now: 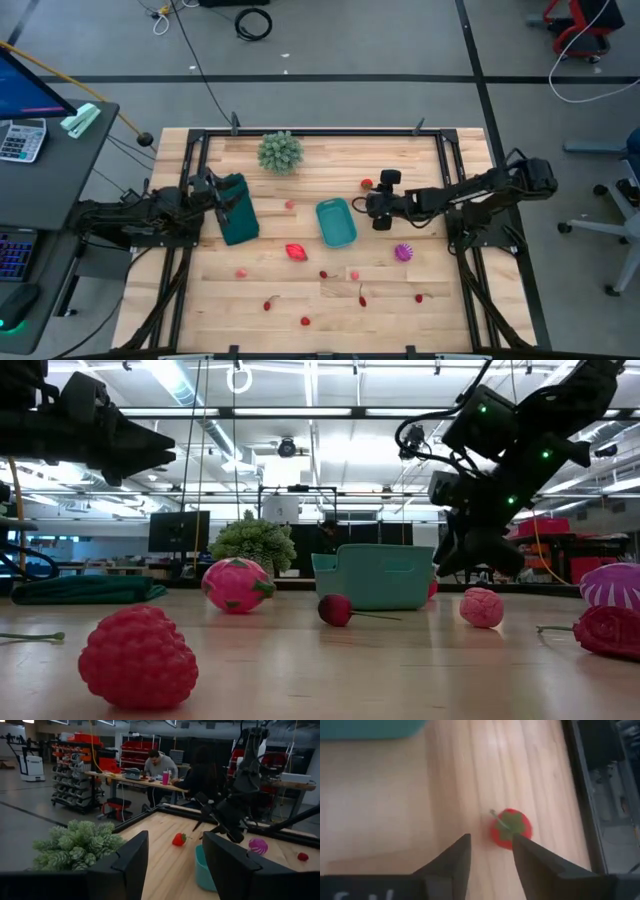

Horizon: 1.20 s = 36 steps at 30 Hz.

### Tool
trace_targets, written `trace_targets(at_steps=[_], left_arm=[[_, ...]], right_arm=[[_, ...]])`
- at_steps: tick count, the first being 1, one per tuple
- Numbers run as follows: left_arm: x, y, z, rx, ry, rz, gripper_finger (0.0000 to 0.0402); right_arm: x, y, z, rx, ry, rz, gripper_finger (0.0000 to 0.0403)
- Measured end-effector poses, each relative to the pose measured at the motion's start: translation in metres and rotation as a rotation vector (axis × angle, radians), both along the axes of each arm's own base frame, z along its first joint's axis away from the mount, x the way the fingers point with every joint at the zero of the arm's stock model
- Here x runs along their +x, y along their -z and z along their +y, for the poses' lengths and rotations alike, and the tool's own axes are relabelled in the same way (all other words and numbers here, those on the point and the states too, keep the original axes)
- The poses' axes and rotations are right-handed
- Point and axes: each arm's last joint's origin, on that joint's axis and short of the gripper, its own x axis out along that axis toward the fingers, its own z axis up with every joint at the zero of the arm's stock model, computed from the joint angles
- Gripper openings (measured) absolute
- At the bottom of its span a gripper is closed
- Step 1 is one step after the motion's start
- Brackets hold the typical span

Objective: Pick and placing Produce into tupperware
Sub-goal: Put the red strawberry into the blue bin

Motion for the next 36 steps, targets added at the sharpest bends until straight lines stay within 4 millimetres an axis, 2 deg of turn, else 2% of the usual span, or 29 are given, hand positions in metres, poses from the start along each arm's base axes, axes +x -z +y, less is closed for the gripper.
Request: trace_targets(at_steps=[7, 11, 19, 27, 36], left_arm=[[0.000, 0.002, 0.000, 0.000, 0.000, 0.016, 0.0193], [0.000, 0.002, 0.000, 0.000, 0.000, 0.020, 0.0196], [0.000, 0.002, 0.000, 0.000, 0.000, 0.023, 0.0190], [0.000, 0.003, 0.000, 0.001, 0.000, 0.033, 0.0196], [0.000, 0.003, 0.000, 0.001, 0.000, 0.037, 0.0192]], right_arm=[[0.007, -0.003, 0.000, 0.019, -0.071, -0.059, 0.0197], [0.010, 0.005, -0.003, 0.019, -0.096, -0.029, 0.0204], [0.013, 0.013, -0.018, -0.050, -0.056, 0.012, 0.0194], [0.011, 0.014, -0.032, -0.012, -0.020, 0.000, 0.0185], [0.010, 0.014, -0.036, 0.000, -0.014, -0.004, 0.0164]])
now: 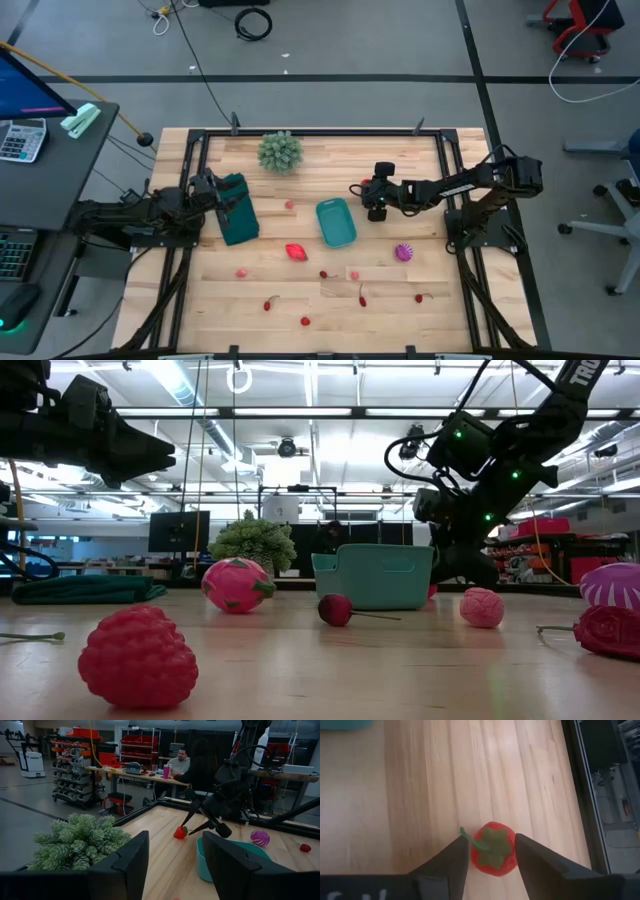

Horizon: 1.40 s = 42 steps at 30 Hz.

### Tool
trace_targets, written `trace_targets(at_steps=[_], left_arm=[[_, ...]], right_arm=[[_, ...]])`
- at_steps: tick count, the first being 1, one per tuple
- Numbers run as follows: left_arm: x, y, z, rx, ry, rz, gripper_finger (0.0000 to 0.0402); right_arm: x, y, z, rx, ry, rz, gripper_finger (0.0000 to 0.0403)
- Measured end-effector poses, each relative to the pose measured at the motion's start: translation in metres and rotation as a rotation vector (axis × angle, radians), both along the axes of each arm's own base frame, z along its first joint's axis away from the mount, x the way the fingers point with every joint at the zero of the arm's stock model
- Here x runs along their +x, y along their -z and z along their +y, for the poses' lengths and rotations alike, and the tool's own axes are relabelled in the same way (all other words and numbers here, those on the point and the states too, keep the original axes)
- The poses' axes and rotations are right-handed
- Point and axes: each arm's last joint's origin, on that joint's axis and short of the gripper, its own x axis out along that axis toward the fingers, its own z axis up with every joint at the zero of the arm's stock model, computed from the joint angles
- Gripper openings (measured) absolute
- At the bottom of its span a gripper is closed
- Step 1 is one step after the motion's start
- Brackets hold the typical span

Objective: Pick and placing Produce into tupperware
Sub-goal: Put the red strawberry into the blue bin

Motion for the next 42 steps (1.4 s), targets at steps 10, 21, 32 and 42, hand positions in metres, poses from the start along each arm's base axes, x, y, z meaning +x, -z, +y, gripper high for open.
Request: trace_targets(at_steps=[10, 21, 32, 42], left_arm=[[0.000, 0.000, 0.000, 0.000, 0.000, 0.001, 0.0193], [0.000, 0.000, 0.000, 0.000, 0.000, 0.002, 0.0196], [0.000, 0.000, 0.000, -0.001, 0.000, 0.002, 0.0191], [0.000, 0.000, 0.000, -0.001, 0.000, 0.002, 0.0195]], right_arm=[[0.001, 0.000, 0.000, 0.027, -0.003, -0.023, 0.0119], [-0.002, 0.000, -0.012, 0.073, 0.061, -0.047, 0.0036], [-0.004, 0.000, -0.019, 0.101, 0.130, -0.095, 0.0003], [0.014, -0.021, -0.022, 0.109, 0.158, -0.436, 0.0003]])
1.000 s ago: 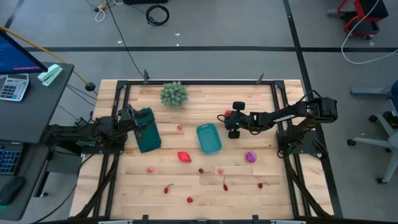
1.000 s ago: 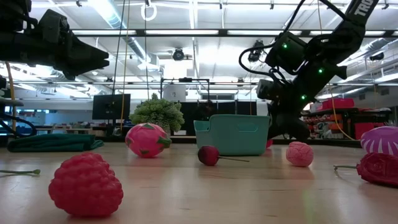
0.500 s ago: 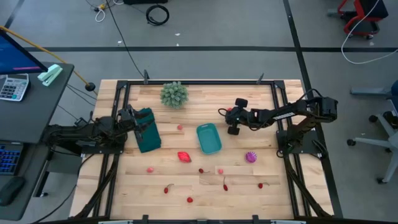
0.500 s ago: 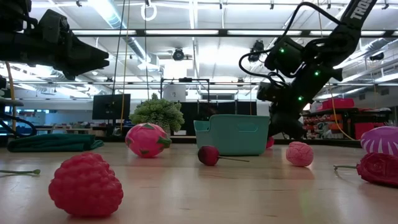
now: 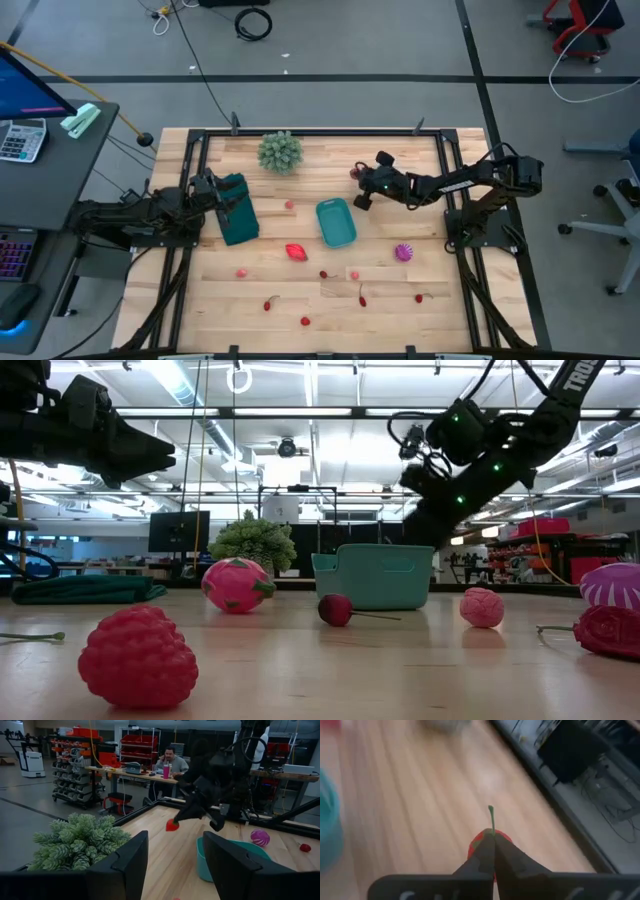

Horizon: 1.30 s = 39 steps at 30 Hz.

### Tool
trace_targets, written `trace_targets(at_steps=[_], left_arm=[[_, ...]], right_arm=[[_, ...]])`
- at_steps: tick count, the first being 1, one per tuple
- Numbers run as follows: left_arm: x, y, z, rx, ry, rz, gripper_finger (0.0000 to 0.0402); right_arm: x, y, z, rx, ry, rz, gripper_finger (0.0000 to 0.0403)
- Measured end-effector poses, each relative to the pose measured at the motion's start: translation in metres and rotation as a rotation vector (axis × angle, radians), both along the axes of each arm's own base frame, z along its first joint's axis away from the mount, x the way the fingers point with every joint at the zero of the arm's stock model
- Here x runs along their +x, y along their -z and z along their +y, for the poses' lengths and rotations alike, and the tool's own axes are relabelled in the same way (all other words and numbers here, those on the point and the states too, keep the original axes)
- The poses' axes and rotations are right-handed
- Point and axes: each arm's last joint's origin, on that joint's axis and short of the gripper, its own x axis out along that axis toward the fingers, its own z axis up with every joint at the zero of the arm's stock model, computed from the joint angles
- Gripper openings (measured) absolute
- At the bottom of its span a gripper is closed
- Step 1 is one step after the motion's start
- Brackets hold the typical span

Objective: Pick and placing Produce into tupperware
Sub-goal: Put the red strawberry into the blue bin

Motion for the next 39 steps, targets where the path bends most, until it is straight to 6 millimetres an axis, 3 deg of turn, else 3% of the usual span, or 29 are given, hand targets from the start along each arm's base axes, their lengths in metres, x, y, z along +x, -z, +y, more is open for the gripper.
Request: trace_targets(at_steps=[8, 14, 24, 32, 39], left_arm=[[0.000, 0.000, 0.000, -0.001, 0.000, 0.000, 0.0191], [0.000, 0.000, 0.000, -0.001, 0.000, 0.000, 0.0196], [0.000, 0.000, 0.000, -0.002, 0.000, 0.000, 0.0192], [0.000, 0.000, 0.000, -0.002, 0.000, 0.000, 0.0196], [0.000, 0.000, 0.000, -0.002, 0.000, 0.000, 0.0191]], right_arm=[[0.011, -0.013, 0.007, 0.247, -0.217, -0.283, 0.0002], [0.013, -0.013, 0.019, 0.503, -0.432, -0.312, 0.0006], [0.017, -0.012, 0.042, 0.479, -0.564, -0.264, 0.0005], [0.011, 0.002, 0.046, 0.446, -0.355, -0.126, 0.0003], [0.013, -0.001, 0.047, 0.409, -0.375, -0.155, 0.0008]])
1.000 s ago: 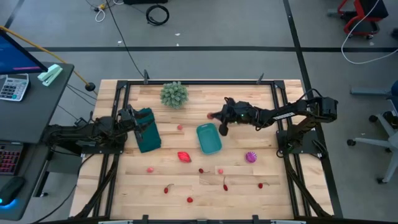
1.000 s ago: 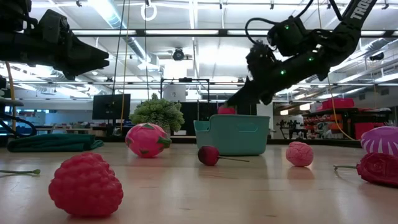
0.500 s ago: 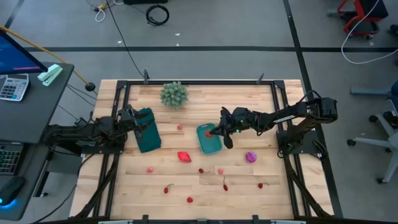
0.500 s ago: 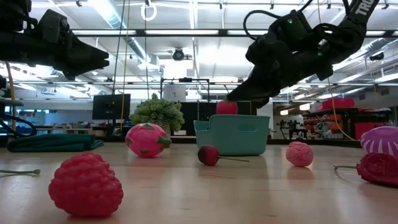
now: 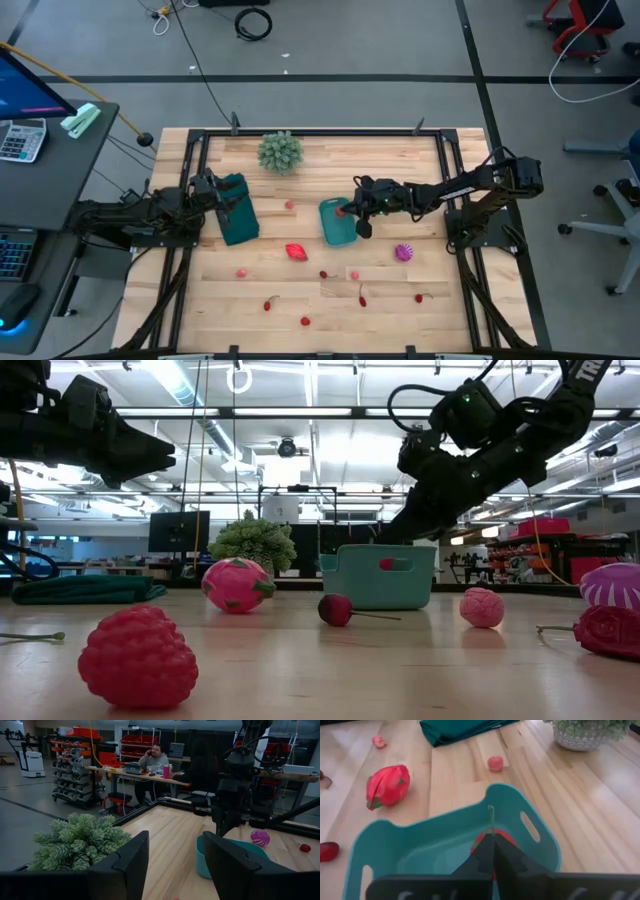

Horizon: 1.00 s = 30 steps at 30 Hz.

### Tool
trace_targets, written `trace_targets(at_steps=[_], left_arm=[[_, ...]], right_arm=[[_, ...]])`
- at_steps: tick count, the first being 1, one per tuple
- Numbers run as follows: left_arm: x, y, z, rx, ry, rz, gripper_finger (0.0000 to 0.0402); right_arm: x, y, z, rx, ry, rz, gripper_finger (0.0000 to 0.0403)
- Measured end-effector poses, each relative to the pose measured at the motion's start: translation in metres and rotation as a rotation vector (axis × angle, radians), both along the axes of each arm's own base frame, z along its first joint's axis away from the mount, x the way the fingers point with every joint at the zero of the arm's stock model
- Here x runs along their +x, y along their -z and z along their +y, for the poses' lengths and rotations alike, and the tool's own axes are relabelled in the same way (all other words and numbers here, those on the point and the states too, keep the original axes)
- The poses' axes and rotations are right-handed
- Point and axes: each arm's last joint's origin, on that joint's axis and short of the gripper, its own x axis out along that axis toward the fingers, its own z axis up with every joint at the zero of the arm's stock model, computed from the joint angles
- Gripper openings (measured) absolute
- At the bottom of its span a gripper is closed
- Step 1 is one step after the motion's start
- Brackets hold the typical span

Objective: Pick and placing Produce into tupperware
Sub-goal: Put the red strawberry into the blue bin, then put the purple onion into the blue bin

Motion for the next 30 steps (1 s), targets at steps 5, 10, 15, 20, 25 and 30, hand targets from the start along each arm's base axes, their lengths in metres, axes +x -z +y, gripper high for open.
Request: trace_targets(at_steps=[5, 10, 15, 20, 25, 30], left_arm=[[0.000, 0.000, 0.000, 0.000, 0.000, 0.000, 0.0197], [0.000, 0.000, 0.000, 0.000, 0.000, 0.000, 0.0192], [0.000, 0.000, 0.000, 0.000, 0.000, 0.000, 0.0192], [0.000, 0.000, 0.000, 0.000, 0.000, 0.000, 0.0197], [0.000, 0.000, 0.000, 0.000, 0.000, 0.001, 0.0191], [0.000, 0.000, 0.000, 0.000, 0.000, 0.001, 0.0193]], right_arm=[[0.000, 0.000, -0.002, -0.012, 0.025, 0.003, 0.0027], [0.000, 0.000, -0.002, -0.024, 0.046, 0.005, 0.0055], [0.000, 0.000, -0.002, -0.024, 0.047, 0.005, 0.0075], [0.000, 0.000, 0.000, -0.010, 0.017, 0.003, 0.0092], [0.000, -0.005, 0.007, 0.013, -0.045, -0.020, 0.0115], [-0.004, -0.026, 0.025, 0.063, -0.171, -0.103, 0.0143]])
